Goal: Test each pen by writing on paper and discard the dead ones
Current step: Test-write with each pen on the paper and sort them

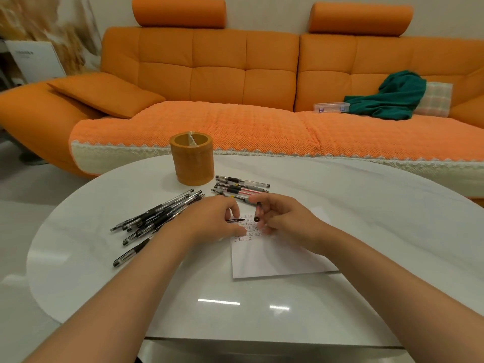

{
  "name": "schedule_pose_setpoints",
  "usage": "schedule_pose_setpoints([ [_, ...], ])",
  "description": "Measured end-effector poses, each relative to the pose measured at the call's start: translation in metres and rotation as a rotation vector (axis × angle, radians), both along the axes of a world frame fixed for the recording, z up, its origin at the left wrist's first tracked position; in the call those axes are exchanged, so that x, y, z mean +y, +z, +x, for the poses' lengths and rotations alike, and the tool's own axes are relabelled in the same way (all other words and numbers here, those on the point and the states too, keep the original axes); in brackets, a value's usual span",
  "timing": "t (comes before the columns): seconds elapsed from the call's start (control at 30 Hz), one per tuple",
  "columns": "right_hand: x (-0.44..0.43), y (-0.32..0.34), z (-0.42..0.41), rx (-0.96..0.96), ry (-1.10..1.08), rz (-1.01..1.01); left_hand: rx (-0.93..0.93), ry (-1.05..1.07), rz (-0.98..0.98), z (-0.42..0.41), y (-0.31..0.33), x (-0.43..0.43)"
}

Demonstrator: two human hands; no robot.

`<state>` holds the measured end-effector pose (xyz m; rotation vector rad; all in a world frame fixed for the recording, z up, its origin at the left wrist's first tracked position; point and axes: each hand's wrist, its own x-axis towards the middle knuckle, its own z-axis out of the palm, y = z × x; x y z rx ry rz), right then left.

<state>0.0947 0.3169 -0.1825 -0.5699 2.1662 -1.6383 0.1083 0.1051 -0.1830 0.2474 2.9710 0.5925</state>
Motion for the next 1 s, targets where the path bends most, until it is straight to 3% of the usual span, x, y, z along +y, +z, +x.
schedule_pose_setpoints([
  [0.17,-0.005,-0.005,0.009,-0.009,-0.066,-0.072,-0.051,0.017,0.059,-0.002,-0.004,0.000],
  [0.47,-0.002,-0.005,0.011,0.052,-0.080,0.103,-0.107,0.050,0.073,-0.006,-0.004,0.000],
  [1.0,-0.005,-0.008,0.012,0.118,-0.014,0.187,-0.114,0.057,0.038,-0.004,-0.004,0.006],
])
